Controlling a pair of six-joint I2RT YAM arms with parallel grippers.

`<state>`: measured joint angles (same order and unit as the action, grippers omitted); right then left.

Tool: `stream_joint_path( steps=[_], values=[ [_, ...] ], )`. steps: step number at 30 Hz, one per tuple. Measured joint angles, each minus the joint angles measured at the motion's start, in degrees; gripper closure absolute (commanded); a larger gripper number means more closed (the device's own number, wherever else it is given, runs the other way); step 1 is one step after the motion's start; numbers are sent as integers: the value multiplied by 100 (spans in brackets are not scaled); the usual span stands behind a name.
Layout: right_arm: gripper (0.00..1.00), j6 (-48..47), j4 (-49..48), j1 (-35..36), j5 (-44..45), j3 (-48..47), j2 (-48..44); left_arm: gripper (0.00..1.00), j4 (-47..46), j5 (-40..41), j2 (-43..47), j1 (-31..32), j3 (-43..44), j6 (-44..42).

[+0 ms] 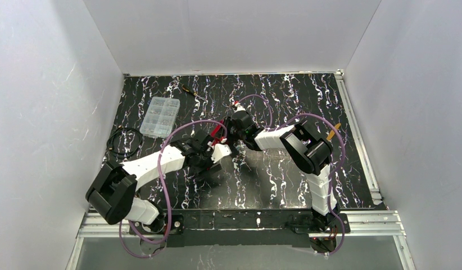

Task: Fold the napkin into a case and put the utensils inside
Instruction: Turn over the smaller rectangle folded napkin at the center of the board.

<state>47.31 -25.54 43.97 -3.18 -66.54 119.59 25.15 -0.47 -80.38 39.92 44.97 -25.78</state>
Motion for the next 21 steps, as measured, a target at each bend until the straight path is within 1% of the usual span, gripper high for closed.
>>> stream_joint_path(
  steps=[3, 6, 10, 13, 16, 21],
  values=[
    [67, -4, 0, 0, 0, 0, 0, 34, 57, -70, -33, 0, -15, -7],
    [67, -15, 0, 0, 0, 0, 0, 36, 44, -81, -262, 0, 4, 22],
    [68, -17, 2, 0, 0, 0, 0, 44, 28, -83, -463, 0, 70, 81],
    [68, -17, 2, 0, -2, 0, 0, 47, 13, -96, -562, 0, 149, 120],
    [68, -17, 2, 0, -2, 0, 0, 48, 7, -101, -623, 0, 195, 140],
    [68, -17, 2, 0, 0, 2, 0, 45, -103, 7, -647, 0, 214, 26]
  ],
)
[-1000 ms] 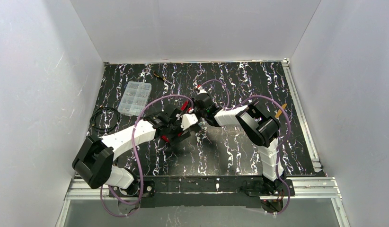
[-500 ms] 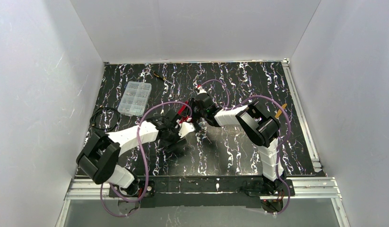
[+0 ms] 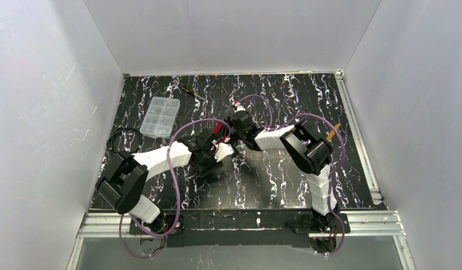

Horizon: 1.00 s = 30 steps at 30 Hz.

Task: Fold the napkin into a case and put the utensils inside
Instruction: Turn over the smaller rectangle folded napkin at the center of the board.

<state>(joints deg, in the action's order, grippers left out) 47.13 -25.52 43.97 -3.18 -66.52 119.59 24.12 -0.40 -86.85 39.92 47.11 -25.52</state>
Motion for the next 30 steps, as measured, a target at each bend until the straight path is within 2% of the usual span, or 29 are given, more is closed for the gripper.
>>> stream_joint_path(
  steps=[3, 8, 12, 18, 25, 30],
  values=[
    [69, 0, 0, -2, 0, 0, 0, 46, -138, 157, 0, 2, 0, -177],
    [69, 0, 2, -2, 2, 0, 0, 58, -232, 286, -13, 15, 0, -369],
    [70, 2, -9, -2, 7, 13, 0, 71, -243, 293, -28, 35, -37, -435],
    [71, 7, -37, -2, 13, 33, 0, 98, -238, 339, -72, 44, -20, -402],
    [70, 20, -105, -2, 22, 70, 0, 100, -201, 356, -70, 44, 9, -411],
    [55, -74, 46, -33, -15, 81, -109, 100, 92, 0, 79, 4, 133, -542]
  ],
)
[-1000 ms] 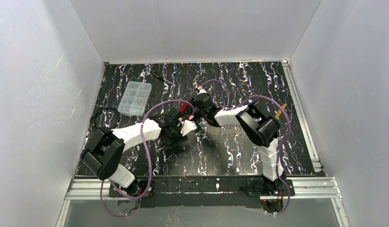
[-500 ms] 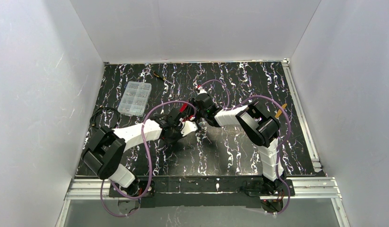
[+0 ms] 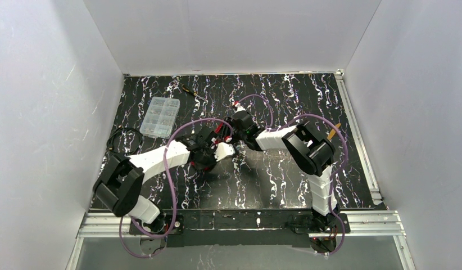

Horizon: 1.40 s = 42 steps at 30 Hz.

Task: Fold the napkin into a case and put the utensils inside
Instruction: Turn over the smaller rectangle folded napkin at the center of the board.

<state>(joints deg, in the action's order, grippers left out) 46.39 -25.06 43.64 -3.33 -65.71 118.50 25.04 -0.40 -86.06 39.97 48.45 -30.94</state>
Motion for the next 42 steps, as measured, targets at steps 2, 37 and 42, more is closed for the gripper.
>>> stream_joint_path(
  steps=[2, 37, 42],
  values=[
    [50, -66, 120, -31, -101, 33, -94, 100, 157, -249, 221, -22, 61, -107],
    [46, -2688, 2946, -1945, -3480, 63, -909, 100, 2686, -6109, -758, -2441, 1488, 374],
    [45, -2557, 2944, -2140, -2763, 188, -1519, 100, 2551, -6050, -1410, -2964, 1491, 396]
  ],
)
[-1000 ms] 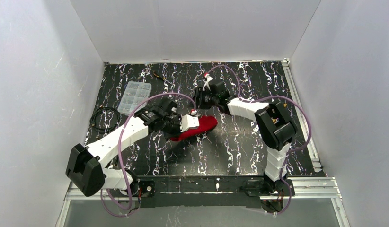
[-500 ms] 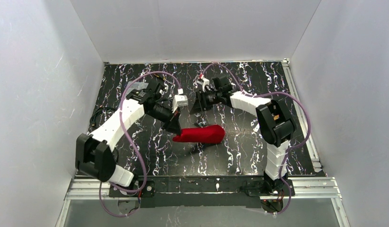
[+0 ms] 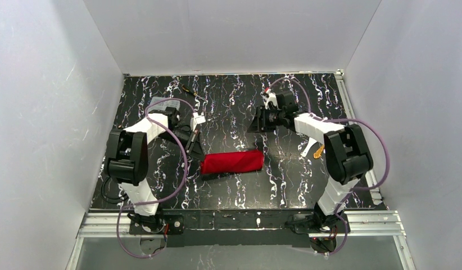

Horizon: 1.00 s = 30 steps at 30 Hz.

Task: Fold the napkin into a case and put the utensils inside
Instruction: Turn over the smaller rectangle folded napkin at the center of the board.

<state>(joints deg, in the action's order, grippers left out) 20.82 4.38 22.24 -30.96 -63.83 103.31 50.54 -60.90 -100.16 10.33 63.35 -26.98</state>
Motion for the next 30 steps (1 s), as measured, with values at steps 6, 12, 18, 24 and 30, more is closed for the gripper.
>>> stream_joint_path(
  steps=[6, 12, 18, 24, 30],
  values=[
    [46, 302, -557, 70, 229, 435, -811, 100, -269, 387, -420, -332, 2, 120],
    [54, 848, -1405, 765, -15, 723, -826, 100, -758, 914, -634, -330, 2, 682],
    [58, 1674, -2828, 1674, -518, 894, -118, 100, -1032, 1425, -866, -330, 7, 1172],
    [60, 1971, -3176, 1943, -745, 702, 835, 85, -1110, 1648, -907, -330, 87, 1318],
    [60, 2153, -3335, 1912, -809, 627, 1381, 44, -1115, 1816, -903, -330, 131, 1357]
  ],
)
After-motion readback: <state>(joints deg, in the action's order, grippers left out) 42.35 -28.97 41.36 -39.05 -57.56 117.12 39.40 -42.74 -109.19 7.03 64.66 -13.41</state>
